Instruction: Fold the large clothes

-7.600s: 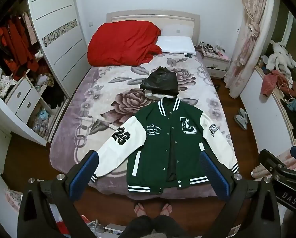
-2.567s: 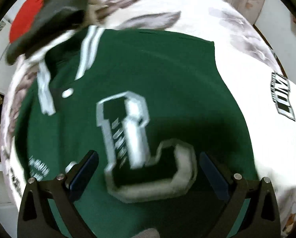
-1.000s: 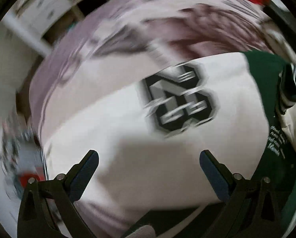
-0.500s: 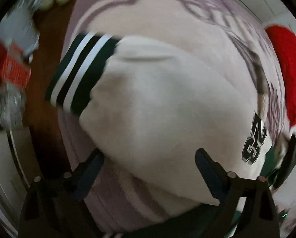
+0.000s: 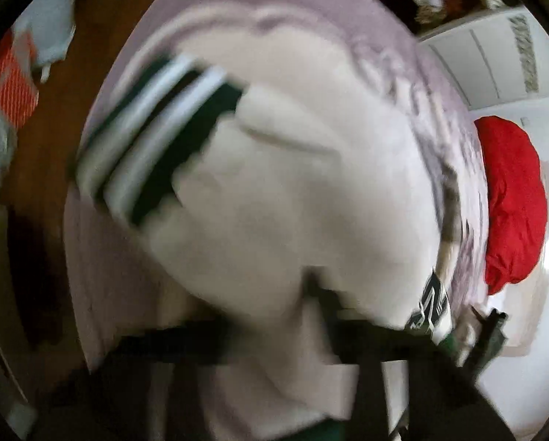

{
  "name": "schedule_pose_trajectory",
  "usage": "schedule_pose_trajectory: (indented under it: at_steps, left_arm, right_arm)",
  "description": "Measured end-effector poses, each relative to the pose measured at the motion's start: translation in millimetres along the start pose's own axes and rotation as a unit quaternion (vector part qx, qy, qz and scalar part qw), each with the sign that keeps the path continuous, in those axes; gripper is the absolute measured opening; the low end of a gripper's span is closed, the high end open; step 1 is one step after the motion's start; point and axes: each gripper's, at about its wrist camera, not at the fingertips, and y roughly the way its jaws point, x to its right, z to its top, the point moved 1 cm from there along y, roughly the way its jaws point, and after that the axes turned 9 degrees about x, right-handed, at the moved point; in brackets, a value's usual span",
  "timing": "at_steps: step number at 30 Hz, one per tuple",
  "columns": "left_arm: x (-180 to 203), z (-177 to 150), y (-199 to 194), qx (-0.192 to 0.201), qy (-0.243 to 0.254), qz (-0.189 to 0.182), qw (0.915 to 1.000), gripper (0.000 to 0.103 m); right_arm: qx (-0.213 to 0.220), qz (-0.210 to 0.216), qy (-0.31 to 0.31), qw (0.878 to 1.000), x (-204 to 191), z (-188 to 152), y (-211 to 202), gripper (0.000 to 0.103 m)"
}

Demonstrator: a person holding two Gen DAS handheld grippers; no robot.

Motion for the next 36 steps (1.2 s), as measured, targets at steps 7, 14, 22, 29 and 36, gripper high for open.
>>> schedule_pose_trajectory:
  at_steps: [7,14,22,29,36]
  left_arm:
    - [74,82,32,0.069,0.07,-0.047,0.9941,0.007]
    - [129,143,103,0.039,0.102,-0.079,0.9909,0.007]
    - [164,143,130,-0.008,0.163,-0.079,0.9834,0.01]
    - [108,110,118,-0.074,0.035,-0.129,0.9884,0.054]
    - [138,102,123,-0.007,0.073,-0.105,0.9917,0.056]
  right_arm:
    - [0.008,-0.023,-0.005,1.0,14,0,-5,0.065]
    - [0.025,-0.013,-0.001,1.0,6,15,-3,0.065]
    - [0.055,0.006,-0.01,0.998,-44,41,24,0.065]
    - [0.037,-0.073,-0.069,0.994,-83,43,57,0.009]
    - [-0.031,-0.031,-0.126,0.991,-87,25,55,0.023]
